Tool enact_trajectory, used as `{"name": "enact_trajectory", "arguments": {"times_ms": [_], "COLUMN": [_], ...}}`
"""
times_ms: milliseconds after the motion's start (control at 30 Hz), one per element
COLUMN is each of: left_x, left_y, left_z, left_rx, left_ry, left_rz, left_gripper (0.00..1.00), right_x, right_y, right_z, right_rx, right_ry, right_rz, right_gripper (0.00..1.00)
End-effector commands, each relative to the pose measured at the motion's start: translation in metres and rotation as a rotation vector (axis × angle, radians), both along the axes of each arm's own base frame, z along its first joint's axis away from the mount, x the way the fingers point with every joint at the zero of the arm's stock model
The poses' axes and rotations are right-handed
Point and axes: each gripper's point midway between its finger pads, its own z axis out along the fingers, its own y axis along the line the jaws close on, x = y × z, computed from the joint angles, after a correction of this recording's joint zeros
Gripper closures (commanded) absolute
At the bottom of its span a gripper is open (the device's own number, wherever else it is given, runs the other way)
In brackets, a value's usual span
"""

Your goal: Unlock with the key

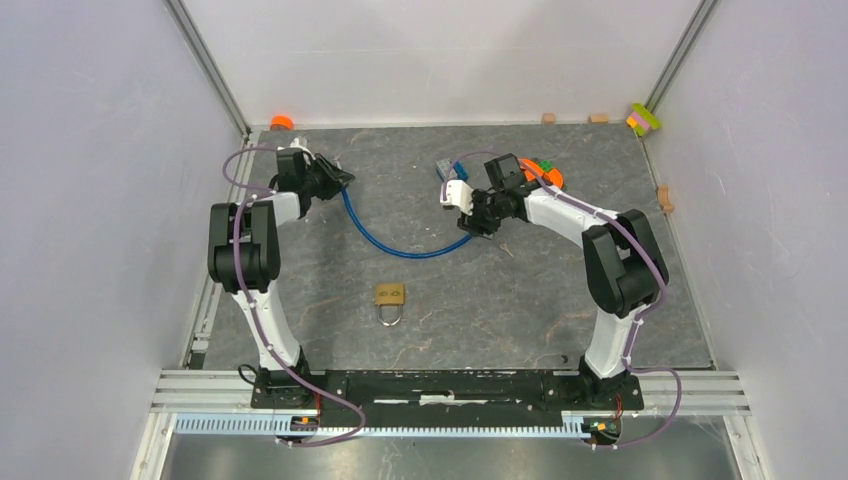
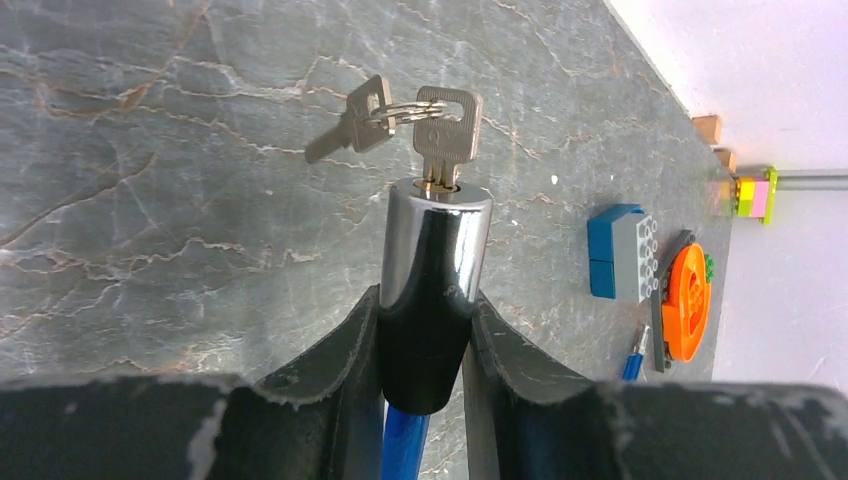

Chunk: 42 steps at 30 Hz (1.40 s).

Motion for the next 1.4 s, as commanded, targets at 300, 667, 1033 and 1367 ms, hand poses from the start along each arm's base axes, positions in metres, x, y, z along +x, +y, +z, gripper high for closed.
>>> {"name": "enact_trajectory", "arguments": {"times_ms": [300,667,1033,1367], "left_x": [0.022,0.02,-0.025,-0.099], "left_y": [0.015,0.046,0.058,0.018], "left_z": [-0.004,0.013,0.099,0.119], "left_rx": [-0.04,0.084,0.364,0.369], "left_ry": [0.064,0.018,-0.244,-0.366], "left_rz": [-0.012,0.021,-0.1,-0.349], "left_gripper": [0.42,0.18,0.0,0.0], "right_x": [-0.002,-0.011,-0.011,-0.04], "right_y": [0.014,0.007,-0.035,-0.064], "right_z": [0.003,0.023,0.063,0.044], "right_rx": [0.02,0.033,0.099,0.12], "right_ry": [0.002,-0.039,-0.11,-0.069], "right_rz": [0.026,0.004,-0.218,-0.325], "right_gripper": [0.42,0.41,0.32,0.24]}}
